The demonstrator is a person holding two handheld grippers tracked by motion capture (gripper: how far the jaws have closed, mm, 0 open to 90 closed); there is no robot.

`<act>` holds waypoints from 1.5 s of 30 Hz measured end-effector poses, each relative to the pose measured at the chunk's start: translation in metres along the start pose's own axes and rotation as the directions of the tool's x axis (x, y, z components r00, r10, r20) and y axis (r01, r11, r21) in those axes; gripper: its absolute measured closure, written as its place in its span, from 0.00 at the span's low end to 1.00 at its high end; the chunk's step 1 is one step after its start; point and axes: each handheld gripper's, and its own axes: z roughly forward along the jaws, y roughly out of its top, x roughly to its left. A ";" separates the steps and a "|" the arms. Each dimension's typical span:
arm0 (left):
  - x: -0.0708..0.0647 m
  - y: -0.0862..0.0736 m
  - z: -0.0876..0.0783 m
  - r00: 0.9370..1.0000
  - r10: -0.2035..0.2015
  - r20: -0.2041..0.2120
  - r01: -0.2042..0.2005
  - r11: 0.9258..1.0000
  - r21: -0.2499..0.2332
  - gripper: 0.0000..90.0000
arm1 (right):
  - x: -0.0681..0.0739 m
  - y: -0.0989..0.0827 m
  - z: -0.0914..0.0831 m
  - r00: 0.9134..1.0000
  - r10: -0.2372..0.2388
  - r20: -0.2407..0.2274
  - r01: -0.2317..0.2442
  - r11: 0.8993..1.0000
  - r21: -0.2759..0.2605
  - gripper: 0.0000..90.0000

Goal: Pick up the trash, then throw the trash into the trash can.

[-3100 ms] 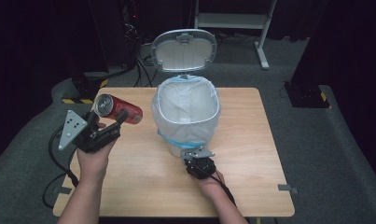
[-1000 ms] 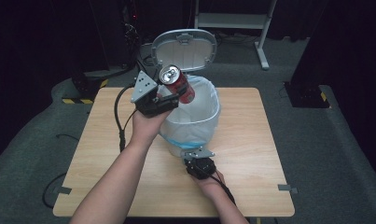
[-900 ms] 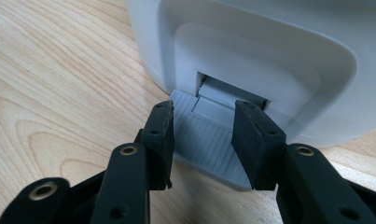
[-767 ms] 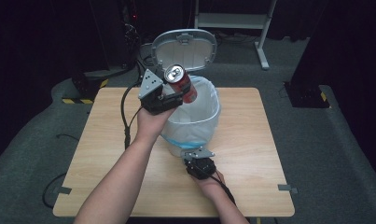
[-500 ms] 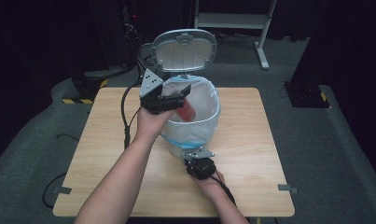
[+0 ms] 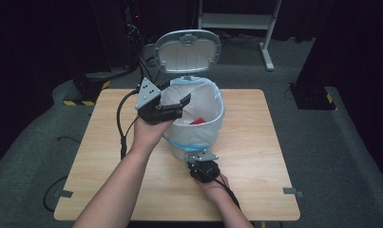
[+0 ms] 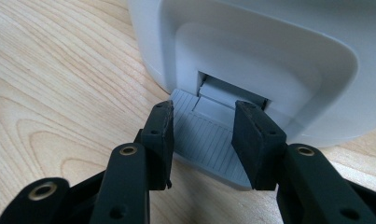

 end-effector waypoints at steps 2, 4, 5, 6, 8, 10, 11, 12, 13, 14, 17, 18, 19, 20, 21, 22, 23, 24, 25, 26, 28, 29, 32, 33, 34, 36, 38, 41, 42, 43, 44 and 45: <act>0.001 -0.002 -0.004 1.000 0.003 -0.001 -0.003 1.000 0.007 0.19 | 0.000 0.000 0.000 1.000 0.000 0.001 0.000 1.000 0.000 0.65; 0.001 -0.005 -0.008 1.000 0.004 -0.001 -0.004 1.000 0.011 0.19 | 0.000 0.000 0.000 1.000 0.000 0.001 0.000 1.000 0.000 0.65; 0.002 -0.006 -0.010 1.000 0.006 0.000 -0.006 1.000 0.013 0.19 | 0.000 0.000 0.000 1.000 0.000 0.001 0.000 1.000 0.000 0.65; 0.002 -0.007 -0.012 1.000 0.008 -0.001 -0.008 1.000 0.015 0.19 | 0.000 0.000 0.000 1.000 0.000 0.001 0.000 1.000 0.001 0.65; 0.002 -0.009 -0.014 1.000 0.006 -0.002 -0.006 1.000 0.014 0.19 | 0.000 0.000 0.000 1.000 0.000 0.001 0.000 1.000 0.000 0.65; 0.005 -0.013 -0.022 1.000 0.003 -0.006 -0.003 1.000 0.013 0.19 | 0.000 0.000 0.000 1.000 -0.003 0.003 0.003 1.000 -0.002 0.65; 0.005 -0.014 -0.024 1.000 0.000 -0.007 0.000 1.000 0.012 0.19 | 0.000 0.000 0.000 1.000 -0.002 0.002 0.002 1.000 -0.001 0.65; 0.006 -0.016 -0.026 1.000 -0.007 -0.005 0.007 1.000 0.013 0.19 | 0.000 0.000 0.000 1.000 -0.002 0.002 0.002 1.000 -0.001 0.65; 0.006 -0.016 -0.026 1.000 -0.007 -0.005 0.007 1.000 0.013 0.19 | 0.000 0.000 0.000 1.000 -0.002 0.002 0.002 1.000 -0.001 0.65; 0.008 -0.019 -0.030 1.000 -0.008 -0.006 0.008 1.000 0.019 0.19 | 0.000 0.000 0.000 1.000 -0.002 0.002 0.002 1.000 -0.001 0.65; 0.011 -0.023 -0.036 1.000 -0.010 -0.015 0.011 1.000 0.024 0.19 | 0.000 0.000 0.000 1.000 -0.003 0.002 0.003 1.000 -0.001 0.65; 0.011 -0.024 -0.037 1.000 -0.012 -0.017 0.012 1.000 0.024 0.19 | 0.000 0.000 0.000 1.000 -0.002 0.002 0.002 1.000 -0.001 0.65; 0.012 -0.025 -0.039 1.000 -0.013 -0.020 0.013 1.000 0.024 0.19 | 0.000 0.000 0.000 1.000 -0.002 0.002 0.002 1.000 -0.001 0.65; 0.013 -0.027 -0.041 1.000 -0.015 -0.023 0.016 1.000 0.024 0.19 | 0.000 0.000 0.000 1.000 -0.003 0.002 0.003 1.000 -0.001 0.65; 0.014 -0.029 -0.044 1.000 -0.015 -0.027 0.015 1.000 0.027 0.19 | 0.000 0.000 0.000 1.000 -0.003 0.003 0.003 1.000 0.000 0.65; 0.015 -0.031 -0.046 0.999 -0.019 -0.030 0.020 0.999 0.027 0.19 | 0.000 0.000 0.000 1.000 -0.003 0.003 0.003 1.000 0.000 0.65; 0.017 -0.033 -0.048 0.999 -0.018 -0.032 0.019 0.999 0.033 0.19 | 0.000 0.000 0.000 1.000 -0.003 0.002 0.003 1.000 0.000 0.65; 0.018 -0.036 -0.050 0.999 -0.021 -0.036 0.023 0.999 0.035 0.19 | 0.000 0.000 0.000 1.000 -0.003 0.002 0.003 1.000 0.000 0.65; 0.019 -0.039 -0.052 0.999 -0.023 -0.039 0.025 0.999 0.039 0.19 | 0.000 0.000 0.000 1.000 -0.004 0.004 0.004 1.000 -0.001 0.65; 0.019 -0.039 -0.052 0.999 -0.023 -0.039 0.025 0.999 0.039 0.19 | 0.000 0.000 0.000 1.000 -0.004 0.003 0.004 1.000 -0.001 0.65; 0.022 -0.049 -0.058 0.998 -0.035 -0.052 0.037 0.998 0.050 0.19 | 0.000 0.000 0.000 1.000 -0.003 0.003 0.003 1.000 -0.001 0.65; 0.024 -0.053 -0.060 0.998 -0.038 -0.053 0.041 0.997 0.058 0.19 | 0.000 0.000 0.000 1.000 -0.004 0.003 0.004 1.000 0.000 0.65; 0.027 -0.064 -0.065 0.997 -0.053 -0.059 0.058 0.996 0.074 0.19 | 0.000 0.000 0.000 1.000 -0.003 0.003 0.003 1.000 0.000 0.65; 0.028 -0.069 -0.067 0.996 -0.057 -0.063 0.062 0.995 0.079 0.19 | 0.000 0.000 0.000 1.000 -0.003 0.004 0.003 1.000 0.000 0.65; 0.030 -0.073 -0.069 0.996 -0.060 -0.067 0.066 0.994 0.087 0.19 | 0.000 0.000 0.000 1.000 -0.003 0.003 0.003 1.000 0.000 0.65; 0.032 -0.082 -0.072 0.995 -0.068 -0.073 0.076 0.992 0.105 0.19 | 0.000 0.000 0.000 1.000 -0.002 0.004 0.002 1.000 0.000 0.65; 0.034 -0.090 -0.074 0.994 -0.075 -0.076 0.084 0.990 0.118 0.19 | 0.000 0.000 0.000 1.000 -0.002 0.004 0.002 1.000 -0.001 0.65; 0.036 -0.099 -0.078 0.993 -0.081 -0.085 0.092 0.987 0.135 0.19 | 0.000 0.000 0.000 1.000 -0.002 0.004 0.002 1.000 -0.001 0.65; 0.038 -0.106 -0.080 0.992 -0.085 -0.088 0.098 0.984 0.149 0.19 | 0.000 0.000 0.000 1.000 -0.001 0.005 0.001 1.000 -0.001 0.65; 0.039 -0.112 -0.082 0.992 -0.086 -0.092 0.100 0.982 0.159 0.19 | 0.000 0.000 0.000 1.000 -0.002 0.004 0.002 1.000 -0.002 0.65; 0.040 -0.115 -0.082 0.992 -0.091 -0.093 0.106 0.980 0.167 0.19 | 0.000 0.000 0.000 1.000 -0.002 0.004 0.002 1.000 -0.002 0.65; 0.041 -0.122 -0.084 0.991 -0.093 -0.095 0.110 0.977 0.183 0.19 | 0.000 0.000 0.000 1.000 -0.001 0.005 0.001 1.000 -0.001 0.65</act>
